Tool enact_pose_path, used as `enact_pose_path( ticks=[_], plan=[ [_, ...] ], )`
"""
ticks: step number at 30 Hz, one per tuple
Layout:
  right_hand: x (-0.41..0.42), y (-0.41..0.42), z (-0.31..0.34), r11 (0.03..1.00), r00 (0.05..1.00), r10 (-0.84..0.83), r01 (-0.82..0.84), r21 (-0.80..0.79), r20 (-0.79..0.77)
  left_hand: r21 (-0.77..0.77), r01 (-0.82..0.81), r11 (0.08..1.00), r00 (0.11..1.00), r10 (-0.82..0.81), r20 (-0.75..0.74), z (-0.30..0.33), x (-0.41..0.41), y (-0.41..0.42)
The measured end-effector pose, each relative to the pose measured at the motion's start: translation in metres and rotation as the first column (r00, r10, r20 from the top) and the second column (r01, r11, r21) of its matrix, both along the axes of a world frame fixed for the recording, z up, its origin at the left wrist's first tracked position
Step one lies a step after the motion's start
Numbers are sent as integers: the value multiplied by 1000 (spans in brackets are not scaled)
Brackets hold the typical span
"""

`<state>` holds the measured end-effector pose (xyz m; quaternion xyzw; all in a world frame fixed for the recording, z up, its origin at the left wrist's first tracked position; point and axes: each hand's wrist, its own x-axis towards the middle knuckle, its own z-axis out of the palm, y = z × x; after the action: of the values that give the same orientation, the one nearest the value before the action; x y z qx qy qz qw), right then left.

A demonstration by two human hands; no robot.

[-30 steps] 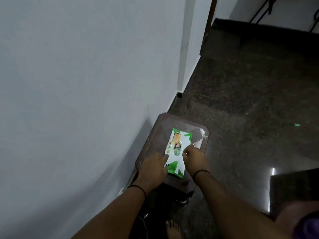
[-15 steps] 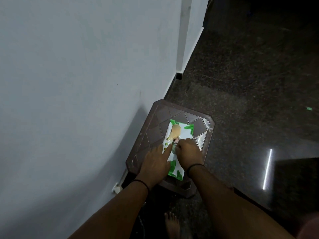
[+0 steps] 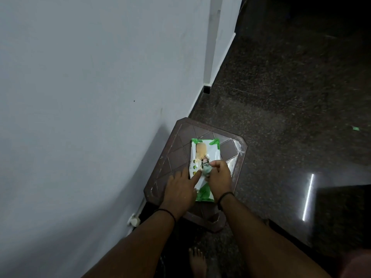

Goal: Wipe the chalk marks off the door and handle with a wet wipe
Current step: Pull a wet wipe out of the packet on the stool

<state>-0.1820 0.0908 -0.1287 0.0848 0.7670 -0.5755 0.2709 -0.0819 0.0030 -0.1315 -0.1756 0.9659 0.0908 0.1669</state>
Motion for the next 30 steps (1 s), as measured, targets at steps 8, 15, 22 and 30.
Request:
enact_pose_path(
  ticks=[8, 15, 22, 30],
  plan=[
    [-4, -7, 11, 992, 986, 20, 2, -130, 164, -28, 29, 999, 1000, -29, 5, -3, 2, 4],
    [-16, -15, 32, 980, 976, 59, -16, -200, 211, -49, 4, 999, 1000, -4, -5, -1, 6, 3],
    [-13, -13, 47, 973, 986, 55, -18, -229, 158, -4, -46, 999, 999, 46, 7, 2, 6, 8],
    [3, 5, 77, 911, 937, 182, -48, -409, 297, 843, -426, 329, 663, 748, 42, 57, 1, 8]
  ],
)
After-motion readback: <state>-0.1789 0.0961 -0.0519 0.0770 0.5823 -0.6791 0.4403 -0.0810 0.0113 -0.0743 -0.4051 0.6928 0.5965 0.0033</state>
